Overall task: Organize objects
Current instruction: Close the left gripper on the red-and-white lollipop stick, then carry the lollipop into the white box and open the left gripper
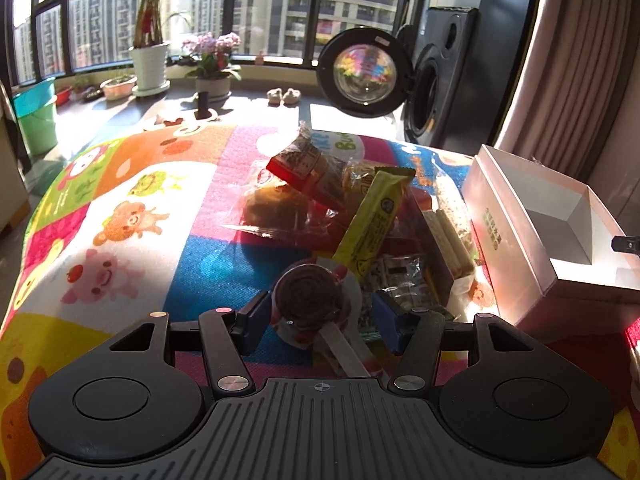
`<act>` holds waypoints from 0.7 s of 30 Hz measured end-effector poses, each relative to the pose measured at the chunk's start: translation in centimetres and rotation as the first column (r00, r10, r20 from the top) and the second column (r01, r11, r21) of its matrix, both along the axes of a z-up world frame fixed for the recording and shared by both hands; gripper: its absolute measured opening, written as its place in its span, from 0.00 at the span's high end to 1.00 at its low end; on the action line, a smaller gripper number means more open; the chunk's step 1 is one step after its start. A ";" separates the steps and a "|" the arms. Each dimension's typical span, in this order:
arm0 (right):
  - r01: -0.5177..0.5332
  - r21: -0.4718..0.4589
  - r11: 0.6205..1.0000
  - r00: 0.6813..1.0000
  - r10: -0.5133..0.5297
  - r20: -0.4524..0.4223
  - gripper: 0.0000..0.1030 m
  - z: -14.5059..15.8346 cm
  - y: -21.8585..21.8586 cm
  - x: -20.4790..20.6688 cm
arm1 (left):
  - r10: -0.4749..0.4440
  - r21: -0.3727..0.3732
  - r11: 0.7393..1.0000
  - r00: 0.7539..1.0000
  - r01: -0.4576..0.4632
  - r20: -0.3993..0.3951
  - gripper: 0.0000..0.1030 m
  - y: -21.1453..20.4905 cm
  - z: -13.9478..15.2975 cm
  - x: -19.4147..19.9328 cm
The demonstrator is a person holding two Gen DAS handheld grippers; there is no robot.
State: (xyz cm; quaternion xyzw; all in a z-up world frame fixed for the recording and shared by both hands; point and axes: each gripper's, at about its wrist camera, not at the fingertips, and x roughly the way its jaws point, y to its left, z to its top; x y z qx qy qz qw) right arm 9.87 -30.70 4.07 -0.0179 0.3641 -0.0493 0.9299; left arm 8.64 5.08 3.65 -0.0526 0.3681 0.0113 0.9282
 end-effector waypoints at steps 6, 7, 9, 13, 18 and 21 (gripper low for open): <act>-0.003 -0.037 0.999 1.000 0.002 -0.029 0.89 -0.8 0.4 1.0 | 0.026 -0.014 1.000 0.998 -0.027 -0.054 0.42 0.5 -1.5 1.0; -0.007 -0.046 0.999 0.999 0.006 -0.031 0.89 -0.8 0.5 1.0 | 0.027 -0.015 1.000 0.998 -0.027 -0.054 0.42 0.5 -1.6 0.9; -0.016 -0.064 0.998 0.999 0.014 -0.034 0.89 -0.9 0.6 1.1 | 0.023 -0.011 1.000 0.999 -0.024 -0.047 0.43 0.4 -1.6 0.8; -0.011 -0.056 0.998 0.999 0.008 -0.043 0.90 -1.3 0.4 1.6 | 0.005 -0.034 0.999 0.999 -0.006 -0.032 0.44 0.9 -1.5 0.6; -0.015 -0.032 0.999 0.999 0.014 -0.033 0.90 -1.3 0.1 1.3 | -0.068 0.035 0.997 0.996 0.066 0.059 0.45 0.6 -0.6 -1.0; -0.012 -0.020 1.000 1.000 0.012 -0.028 0.90 -1.3 0.0 1.1 | -0.096 0.065 0.994 0.991 0.090 0.096 0.45 0.4 0.4 -1.8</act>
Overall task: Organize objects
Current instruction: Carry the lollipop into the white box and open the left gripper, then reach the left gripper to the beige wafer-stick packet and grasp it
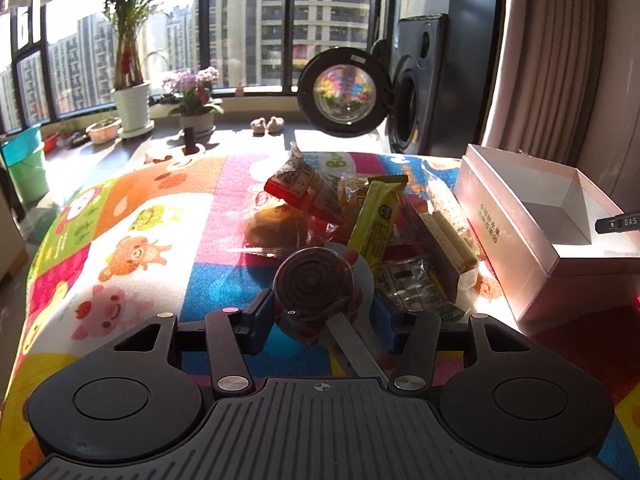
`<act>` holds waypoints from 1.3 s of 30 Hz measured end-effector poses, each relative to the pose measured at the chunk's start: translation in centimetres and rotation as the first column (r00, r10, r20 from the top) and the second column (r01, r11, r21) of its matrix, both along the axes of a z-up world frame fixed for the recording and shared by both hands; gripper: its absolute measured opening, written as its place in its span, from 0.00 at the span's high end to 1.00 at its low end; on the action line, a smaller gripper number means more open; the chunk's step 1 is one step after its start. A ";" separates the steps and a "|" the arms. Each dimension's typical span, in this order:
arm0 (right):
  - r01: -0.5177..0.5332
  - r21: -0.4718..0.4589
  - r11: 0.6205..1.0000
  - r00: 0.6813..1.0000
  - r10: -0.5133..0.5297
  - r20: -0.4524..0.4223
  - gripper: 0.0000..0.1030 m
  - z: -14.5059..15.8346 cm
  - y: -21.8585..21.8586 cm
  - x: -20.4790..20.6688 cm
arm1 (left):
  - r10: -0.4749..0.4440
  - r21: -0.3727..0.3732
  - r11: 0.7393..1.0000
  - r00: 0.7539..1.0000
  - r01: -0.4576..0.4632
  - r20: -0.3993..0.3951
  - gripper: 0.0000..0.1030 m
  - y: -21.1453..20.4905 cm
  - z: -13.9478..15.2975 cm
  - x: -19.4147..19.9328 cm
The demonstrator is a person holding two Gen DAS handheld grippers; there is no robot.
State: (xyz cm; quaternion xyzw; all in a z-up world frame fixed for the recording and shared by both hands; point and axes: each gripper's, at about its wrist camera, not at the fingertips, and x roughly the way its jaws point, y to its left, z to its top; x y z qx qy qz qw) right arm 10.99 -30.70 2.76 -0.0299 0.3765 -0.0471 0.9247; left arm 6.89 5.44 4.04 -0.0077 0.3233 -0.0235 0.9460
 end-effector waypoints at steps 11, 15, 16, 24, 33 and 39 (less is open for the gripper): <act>0.007 0.032 0.999 1.000 -0.007 0.006 0.90 0.0 -0.3 0.1 | -0.276 -0.207 0.934 0.955 0.292 0.103 0.44 -8.7 7.2 5.5; 0.009 0.076 0.997 1.000 -0.009 0.006 0.90 0.2 -0.9 0.0 | -0.369 -0.289 0.879 0.925 0.378 0.088 0.42 -14.0 6.3 9.8; 0.006 0.087 0.996 1.000 -0.006 0.009 0.90 0.3 -1.1 -0.1 | -0.372 -0.252 0.895 0.928 0.369 0.036 0.42 -15.6 5.4 10.7; -0.030 0.055 0.998 0.999 0.028 0.026 0.90 0.5 -0.7 -0.1 | -0.334 -0.277 0.901 0.942 0.333 0.044 0.47 -14.7 3.6 10.5; -0.037 0.019 0.999 0.999 0.037 0.030 0.90 0.2 -0.4 -0.1 | -0.099 -0.263 0.955 0.982 0.140 0.163 0.47 -3.0 4.6 6.7; -0.037 -0.009 0.999 0.999 0.037 0.028 0.90 0.2 0.0 -0.1 | -0.052 -0.210 0.976 0.998 0.057 0.028 0.47 0.2 3.3 6.3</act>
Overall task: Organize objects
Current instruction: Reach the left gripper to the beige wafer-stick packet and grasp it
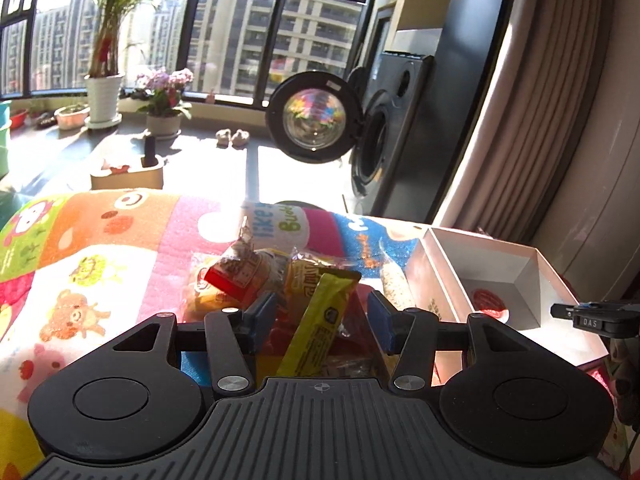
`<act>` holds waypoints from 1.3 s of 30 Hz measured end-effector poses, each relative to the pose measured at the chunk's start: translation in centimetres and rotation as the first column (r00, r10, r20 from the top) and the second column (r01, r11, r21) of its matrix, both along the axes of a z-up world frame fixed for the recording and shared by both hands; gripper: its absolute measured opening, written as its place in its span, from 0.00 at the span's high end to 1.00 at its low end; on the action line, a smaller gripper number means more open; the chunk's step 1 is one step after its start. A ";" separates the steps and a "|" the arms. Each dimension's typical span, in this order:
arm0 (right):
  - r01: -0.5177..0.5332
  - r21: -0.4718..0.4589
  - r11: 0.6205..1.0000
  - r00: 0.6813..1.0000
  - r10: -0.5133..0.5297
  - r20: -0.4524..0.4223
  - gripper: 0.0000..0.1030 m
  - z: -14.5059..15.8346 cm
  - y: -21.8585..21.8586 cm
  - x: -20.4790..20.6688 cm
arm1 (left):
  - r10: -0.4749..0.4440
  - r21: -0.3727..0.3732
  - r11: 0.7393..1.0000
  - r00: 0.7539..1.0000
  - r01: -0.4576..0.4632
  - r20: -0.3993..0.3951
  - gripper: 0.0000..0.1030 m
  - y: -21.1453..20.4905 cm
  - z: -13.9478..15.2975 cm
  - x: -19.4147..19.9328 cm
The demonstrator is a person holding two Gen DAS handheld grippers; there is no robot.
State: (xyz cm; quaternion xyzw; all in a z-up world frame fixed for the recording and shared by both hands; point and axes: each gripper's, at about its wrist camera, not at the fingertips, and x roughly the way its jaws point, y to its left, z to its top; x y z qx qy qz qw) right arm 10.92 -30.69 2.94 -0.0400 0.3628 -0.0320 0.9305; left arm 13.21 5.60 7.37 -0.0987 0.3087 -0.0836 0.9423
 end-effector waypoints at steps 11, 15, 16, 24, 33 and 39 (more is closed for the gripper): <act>0.002 -0.017 1.000 1.000 -0.002 -0.014 0.90 0.0 0.2 0.0 | -0.046 0.020 0.999 0.990 0.049 -0.130 0.47 -5.2 -2.8 3.2; -0.003 -0.012 1.000 1.000 0.003 -0.013 0.90 0.1 0.2 -0.1 | -0.029 0.094 0.995 0.988 0.044 -0.152 0.42 -6.9 -3.7 3.8; -0.004 -0.010 1.000 1.000 0.004 -0.013 0.90 0.1 0.1 -0.1 | -0.026 0.098 0.994 0.988 0.042 -0.151 0.42 -7.0 -3.7 3.8; -0.015 0.000 1.000 1.000 0.015 0.001 0.90 -0.3 0.2 -0.2 | -0.058 0.066 0.996 0.987 0.068 -0.150 0.60 -6.8 -3.9 3.5; -0.044 0.153 0.987 0.999 0.042 0.015 0.90 0.0 -2.2 -1.0 | -0.060 0.081 0.994 0.986 0.073 -0.157 0.74 -6.1 -3.5 1.3; -0.002 0.033 0.999 1.000 0.002 0.013 0.90 0.3 -0.2 0.0 | -0.046 0.072 0.996 0.984 0.059 -0.174 0.65 -6.5 -4.8 2.5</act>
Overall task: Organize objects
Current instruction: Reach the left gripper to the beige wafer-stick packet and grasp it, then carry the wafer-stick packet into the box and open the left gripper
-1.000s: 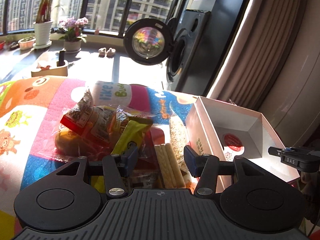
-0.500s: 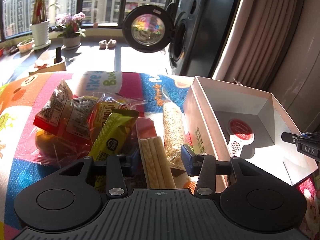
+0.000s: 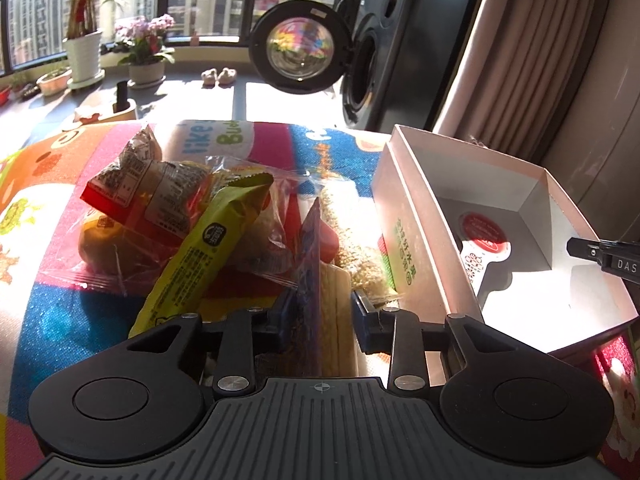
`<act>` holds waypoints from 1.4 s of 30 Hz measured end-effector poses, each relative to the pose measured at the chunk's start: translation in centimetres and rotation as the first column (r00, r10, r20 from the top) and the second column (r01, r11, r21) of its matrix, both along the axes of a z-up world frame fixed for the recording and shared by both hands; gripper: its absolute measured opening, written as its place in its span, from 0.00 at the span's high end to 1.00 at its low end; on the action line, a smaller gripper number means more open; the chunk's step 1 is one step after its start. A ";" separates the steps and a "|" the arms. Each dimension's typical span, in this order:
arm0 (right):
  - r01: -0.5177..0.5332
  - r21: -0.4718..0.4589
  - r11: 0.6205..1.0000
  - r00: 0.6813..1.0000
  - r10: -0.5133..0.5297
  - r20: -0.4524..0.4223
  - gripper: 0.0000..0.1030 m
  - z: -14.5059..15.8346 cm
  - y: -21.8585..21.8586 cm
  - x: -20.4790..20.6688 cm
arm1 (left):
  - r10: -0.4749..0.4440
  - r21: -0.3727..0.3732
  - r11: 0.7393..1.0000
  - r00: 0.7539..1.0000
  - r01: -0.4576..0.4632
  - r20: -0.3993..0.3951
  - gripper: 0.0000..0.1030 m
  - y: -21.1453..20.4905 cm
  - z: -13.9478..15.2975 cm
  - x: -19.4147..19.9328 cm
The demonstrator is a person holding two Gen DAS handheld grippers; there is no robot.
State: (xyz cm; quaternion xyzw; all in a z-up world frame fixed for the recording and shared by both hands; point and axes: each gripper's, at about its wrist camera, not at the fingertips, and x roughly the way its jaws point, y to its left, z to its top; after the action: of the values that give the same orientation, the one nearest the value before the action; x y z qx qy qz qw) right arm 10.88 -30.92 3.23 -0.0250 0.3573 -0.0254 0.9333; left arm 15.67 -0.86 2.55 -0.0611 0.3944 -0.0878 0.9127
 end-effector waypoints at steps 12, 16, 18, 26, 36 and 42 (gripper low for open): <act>0.015 -0.060 0.998 1.000 -0.015 -0.015 0.91 -0.8 1.0 -0.1 | 0.000 -0.103 0.995 1.000 -0.001 -0.012 0.62 1.7 -0.4 0.1; 0.009 -0.066 0.998 1.000 -0.010 -0.012 0.91 -0.8 1.1 -0.4 | -0.020 -0.031 0.999 0.999 0.021 0.036 0.74 1.1 0.9 -0.9; 0.010 -0.063 0.998 1.000 -0.010 -0.011 0.91 -0.8 1.1 -0.5 | -0.034 -0.041 0.999 0.998 0.036 0.050 0.74 1.3 1.6 -1.6; 0.014 -0.033 0.999 1.000 -0.014 -0.003 0.91 -0.7 0.8 -0.6 | -0.037 -0.143 0.988 0.995 0.051 0.097 0.75 1.9 5.4 -2.8; 0.005 0.001 1.000 1.000 -0.005 -0.002 0.91 -0.6 0.4 -0.6 | -0.182 -0.278 0.937 0.976 0.210 0.122 0.74 -5.5 7.6 -0.6; 0.001 0.009 1.000 1.000 -0.001 -0.001 0.91 -0.5 0.3 -0.8 | -0.189 -0.256 0.946 0.980 0.200 0.065 0.74 -9.5 5.2 1.1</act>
State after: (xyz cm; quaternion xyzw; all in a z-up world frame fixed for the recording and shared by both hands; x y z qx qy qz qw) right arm 10.11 -30.59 2.74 -0.0208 0.3580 -0.0242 0.9332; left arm 16.81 -10.34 7.80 -0.1401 0.3652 -0.2298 0.8912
